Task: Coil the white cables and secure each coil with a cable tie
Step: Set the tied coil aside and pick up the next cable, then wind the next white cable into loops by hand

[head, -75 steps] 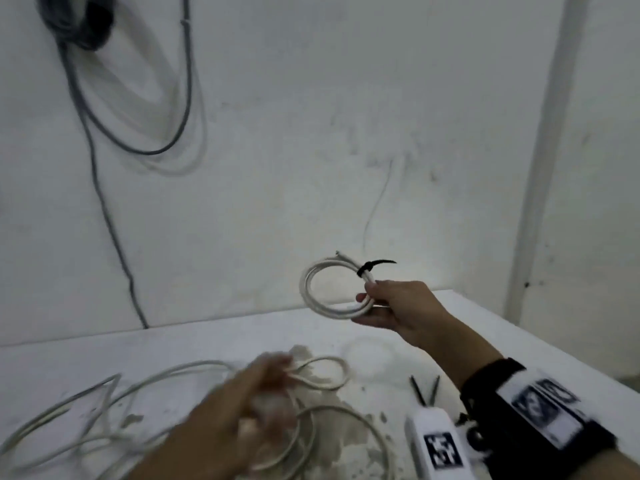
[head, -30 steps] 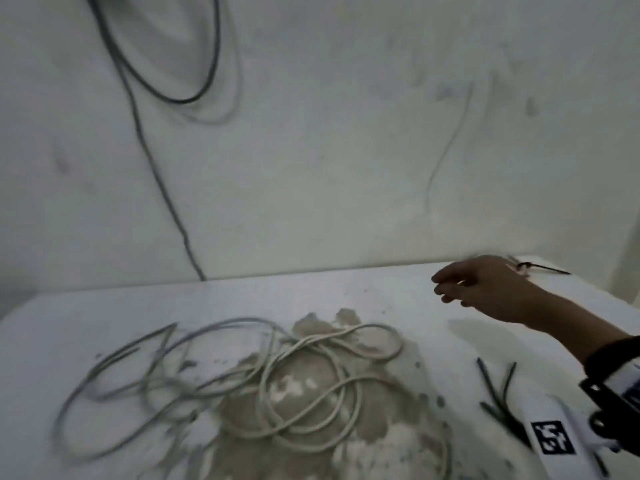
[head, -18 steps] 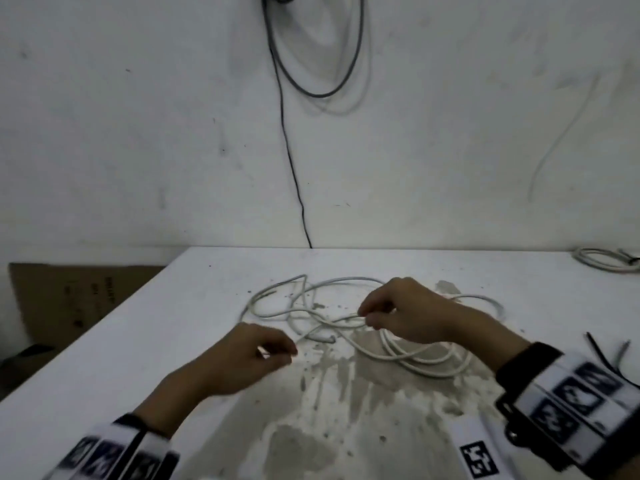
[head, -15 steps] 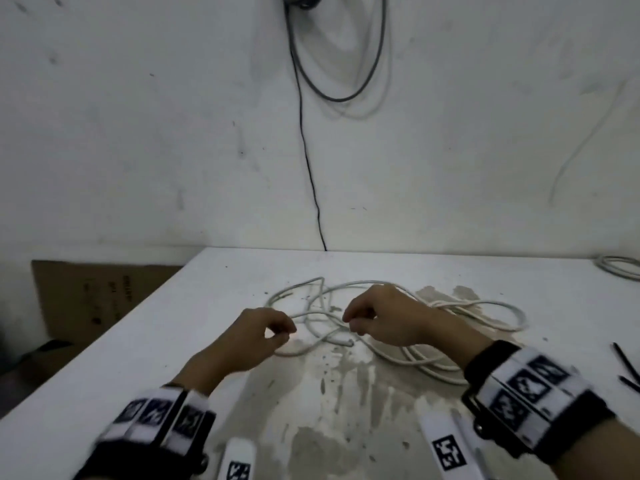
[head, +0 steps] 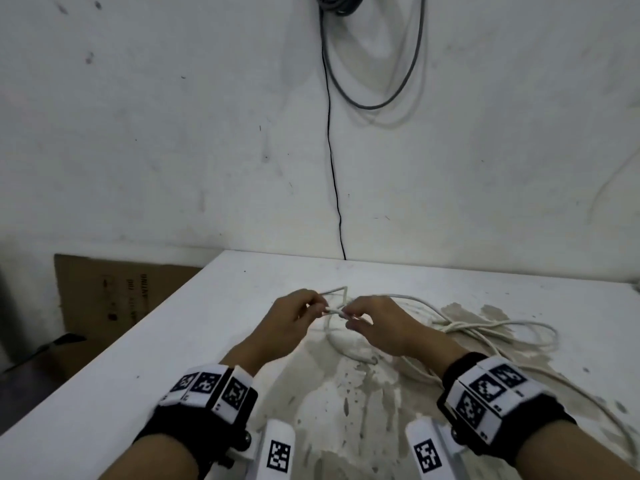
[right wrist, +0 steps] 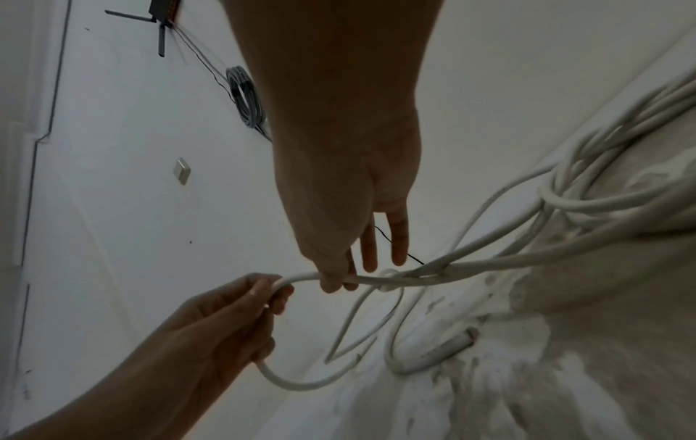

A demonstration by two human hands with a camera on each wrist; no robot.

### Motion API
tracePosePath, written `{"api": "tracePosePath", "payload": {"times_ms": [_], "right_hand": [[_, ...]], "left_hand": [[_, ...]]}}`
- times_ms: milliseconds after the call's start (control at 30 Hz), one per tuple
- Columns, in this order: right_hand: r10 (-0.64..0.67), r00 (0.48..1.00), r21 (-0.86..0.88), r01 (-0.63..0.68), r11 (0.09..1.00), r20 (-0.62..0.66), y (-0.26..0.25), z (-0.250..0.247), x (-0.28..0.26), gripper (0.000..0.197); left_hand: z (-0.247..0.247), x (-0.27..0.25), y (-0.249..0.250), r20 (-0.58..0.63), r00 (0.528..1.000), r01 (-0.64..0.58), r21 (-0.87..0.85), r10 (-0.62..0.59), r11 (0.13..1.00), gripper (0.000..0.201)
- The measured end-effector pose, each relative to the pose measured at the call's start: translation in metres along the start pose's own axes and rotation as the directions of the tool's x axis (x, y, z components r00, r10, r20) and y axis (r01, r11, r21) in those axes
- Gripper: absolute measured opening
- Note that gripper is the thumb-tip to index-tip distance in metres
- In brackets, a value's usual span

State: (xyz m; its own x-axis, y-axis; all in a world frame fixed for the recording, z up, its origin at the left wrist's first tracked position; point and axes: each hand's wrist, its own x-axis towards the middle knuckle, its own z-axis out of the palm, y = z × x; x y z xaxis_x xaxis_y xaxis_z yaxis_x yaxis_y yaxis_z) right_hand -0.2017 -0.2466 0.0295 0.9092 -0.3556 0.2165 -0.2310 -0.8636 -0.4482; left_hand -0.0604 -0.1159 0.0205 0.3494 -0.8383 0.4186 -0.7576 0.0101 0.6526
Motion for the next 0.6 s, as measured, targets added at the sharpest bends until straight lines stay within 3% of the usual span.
{"api": "tracePosePath", "payload": {"times_ms": [167,300,433,600], "right_hand": [[0.015,0.986,0.217,0.022,0.976,-0.169,-0.010,-0.045,0.011,0.018],[0.086,0.951,0.463,0.065,0.884,-0.297,-0.016,-0.100,0.021,0.023],[0.108,0.898,0.541,0.158,0.826,-0.426,-0.031,-0.153,0.026,0.022],[0.090,0.816,0.624,0.361,0.693,-0.571,-0.065,-0.192,0.028,0.022]], "left_hand": [[-0.026,0.023,0.023,-0.037,0.999,-0.023,-0.107,0.019,0.994,0.019],[-0.035,0.034,0.029,-0.032,0.998,0.038,-0.268,-0.049,0.963,0.027],[-0.038,0.043,0.056,0.001,0.997,0.068,-0.544,-0.080,0.837,0.028],[-0.047,0.062,0.103,-0.019,1.000,-0.007,-0.778,-0.012,0.628,0.029]]}}
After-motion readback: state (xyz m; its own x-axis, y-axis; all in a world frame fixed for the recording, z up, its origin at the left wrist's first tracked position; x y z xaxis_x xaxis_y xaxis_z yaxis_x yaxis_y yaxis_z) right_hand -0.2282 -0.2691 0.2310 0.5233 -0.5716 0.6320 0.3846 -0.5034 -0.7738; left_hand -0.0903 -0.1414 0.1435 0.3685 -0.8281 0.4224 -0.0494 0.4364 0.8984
